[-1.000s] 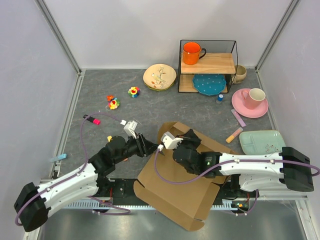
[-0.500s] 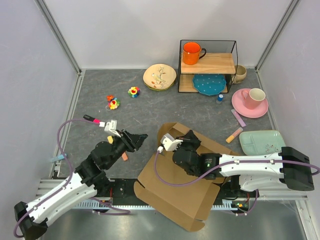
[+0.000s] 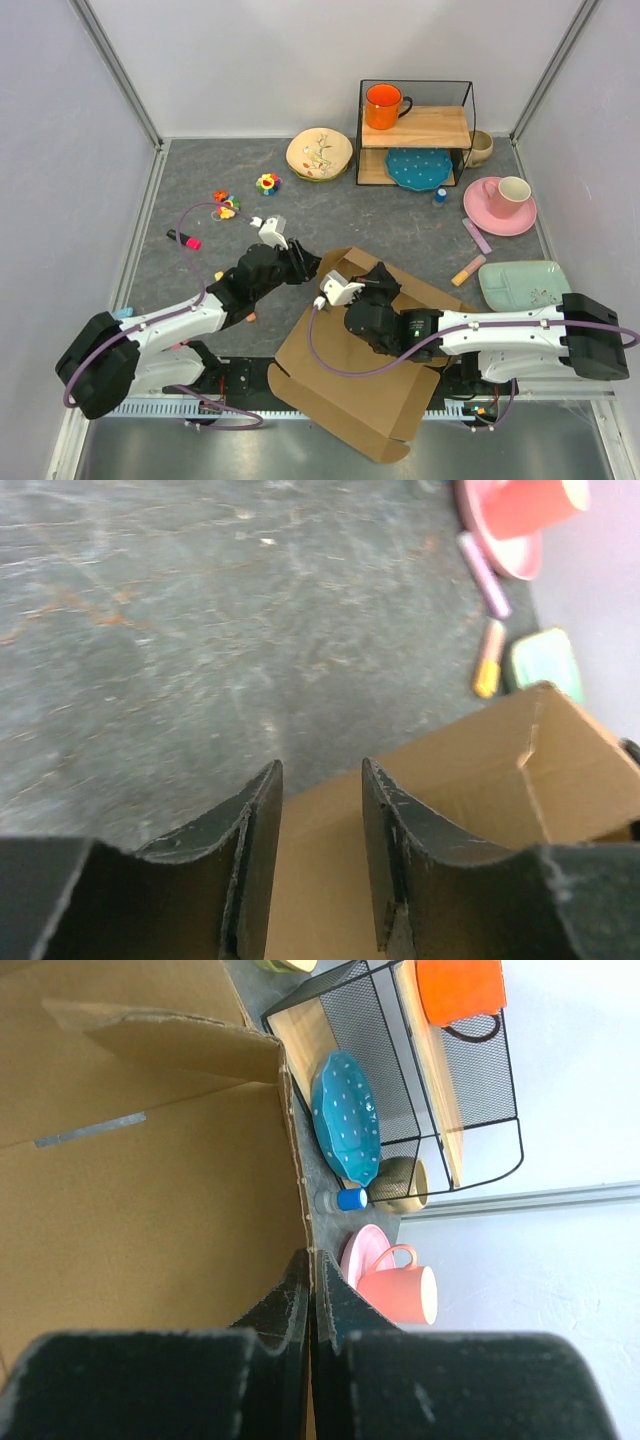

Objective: Fold the paper box

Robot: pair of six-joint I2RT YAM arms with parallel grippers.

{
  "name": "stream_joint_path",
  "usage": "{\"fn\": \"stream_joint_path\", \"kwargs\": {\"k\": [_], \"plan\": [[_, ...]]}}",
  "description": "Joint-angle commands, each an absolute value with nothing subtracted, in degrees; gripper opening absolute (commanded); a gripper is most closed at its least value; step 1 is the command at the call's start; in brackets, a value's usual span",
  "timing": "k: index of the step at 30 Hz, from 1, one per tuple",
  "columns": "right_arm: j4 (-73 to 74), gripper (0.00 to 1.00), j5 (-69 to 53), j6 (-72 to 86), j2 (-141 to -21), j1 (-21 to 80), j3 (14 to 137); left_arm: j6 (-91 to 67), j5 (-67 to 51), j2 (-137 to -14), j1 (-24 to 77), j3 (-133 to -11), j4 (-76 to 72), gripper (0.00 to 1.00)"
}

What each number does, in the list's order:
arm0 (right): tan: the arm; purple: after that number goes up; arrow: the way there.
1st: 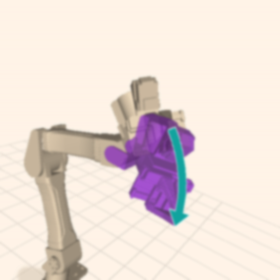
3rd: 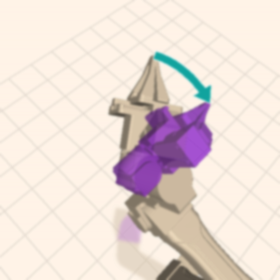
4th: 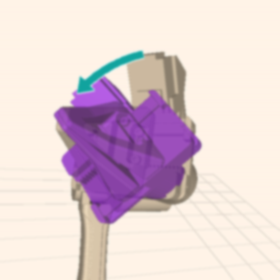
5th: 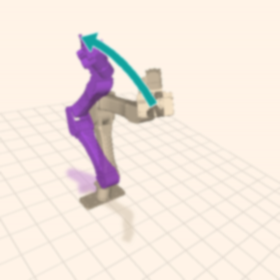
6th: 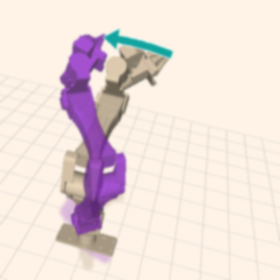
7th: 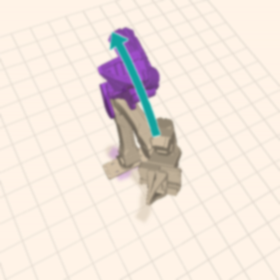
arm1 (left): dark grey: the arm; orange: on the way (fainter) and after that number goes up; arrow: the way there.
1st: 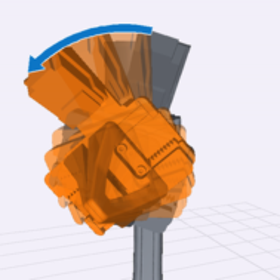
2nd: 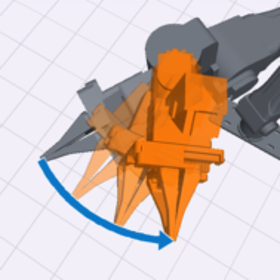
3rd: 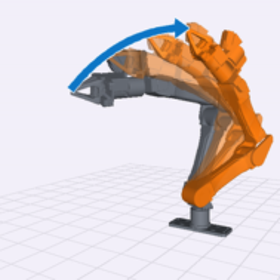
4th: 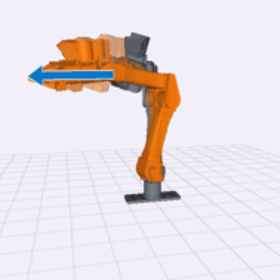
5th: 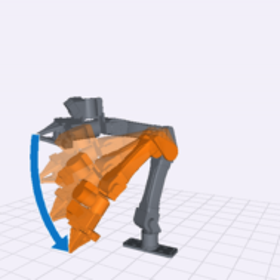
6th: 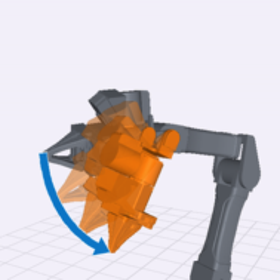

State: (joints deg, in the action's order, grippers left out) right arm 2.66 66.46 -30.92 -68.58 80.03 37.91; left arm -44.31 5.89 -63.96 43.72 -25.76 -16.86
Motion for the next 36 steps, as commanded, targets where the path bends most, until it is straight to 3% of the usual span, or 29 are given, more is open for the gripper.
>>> {"fn": "stream_joint_path", "kwargs": {"k": [1, 7, 14, 30, 36], "plan": [[2.99, 0.00, 66.00, -28.39, -68.82, 81.21, 37.79, -42.01, -5.43, -64.69, 43.68, -23.30, -32.14, 0.44], [3.34, 0.00, 66.01, -28.39, -69.26, 81.30, 38.23, -43.06, -11.95, -65.92, 44.38, -19.60, -36.20, 0.41], [4.92, 0.01, 67.32, -26.90, -70.66, 81.91, 39.37, -44.91, -9.06, -67.24, 45.35, -15.56, -39.28, 0.40], [17.04, 0.32, 69.17, -19.08, -66.88, 82.35, 45.97, -44.03, -6.33, -67.06, 45.35, -14.50, -40.78, 0.40], [18.98, 0.34, 69.08, -17.14, -66.10, 82.35, 46.58, -43.59, -6.15, -67.15, 45.26, -14.76, -41.04, 0.40]]}}
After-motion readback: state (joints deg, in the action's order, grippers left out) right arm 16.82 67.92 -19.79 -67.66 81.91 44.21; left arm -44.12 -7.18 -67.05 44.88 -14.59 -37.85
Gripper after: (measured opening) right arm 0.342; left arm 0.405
